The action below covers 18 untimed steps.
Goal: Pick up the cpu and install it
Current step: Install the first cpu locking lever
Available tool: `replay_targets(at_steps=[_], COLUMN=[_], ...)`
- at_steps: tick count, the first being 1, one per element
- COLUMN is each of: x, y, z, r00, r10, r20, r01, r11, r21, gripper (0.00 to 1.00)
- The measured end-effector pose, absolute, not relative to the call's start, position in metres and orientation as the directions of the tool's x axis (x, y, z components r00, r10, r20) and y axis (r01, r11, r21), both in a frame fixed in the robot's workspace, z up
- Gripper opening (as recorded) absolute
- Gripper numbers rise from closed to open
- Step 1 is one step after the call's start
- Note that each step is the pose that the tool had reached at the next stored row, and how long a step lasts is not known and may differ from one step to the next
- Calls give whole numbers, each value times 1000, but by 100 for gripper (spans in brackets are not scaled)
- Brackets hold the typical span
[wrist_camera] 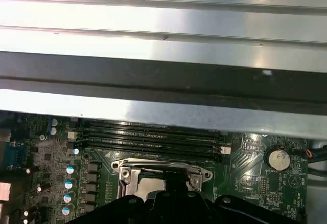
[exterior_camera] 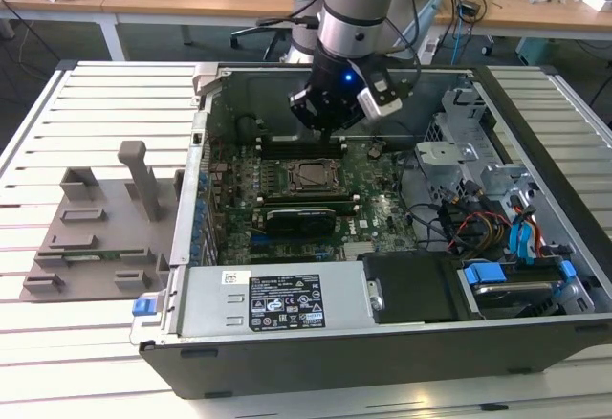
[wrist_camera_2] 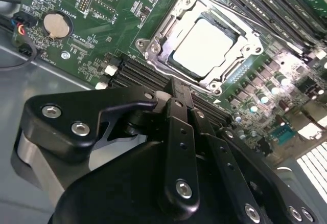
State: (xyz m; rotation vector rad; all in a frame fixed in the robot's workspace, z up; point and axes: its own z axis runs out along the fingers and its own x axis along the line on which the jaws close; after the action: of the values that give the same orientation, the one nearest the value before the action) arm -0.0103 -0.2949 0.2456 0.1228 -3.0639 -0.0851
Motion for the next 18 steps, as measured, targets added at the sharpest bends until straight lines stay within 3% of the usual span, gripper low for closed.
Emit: replay_targets(at_steps=[18], x=[-10], y=[-295], z=[280], r00=[-994], r10=[-80], r20=[73], r01=[-78], r11=[996], r21=[38], gripper=[11])
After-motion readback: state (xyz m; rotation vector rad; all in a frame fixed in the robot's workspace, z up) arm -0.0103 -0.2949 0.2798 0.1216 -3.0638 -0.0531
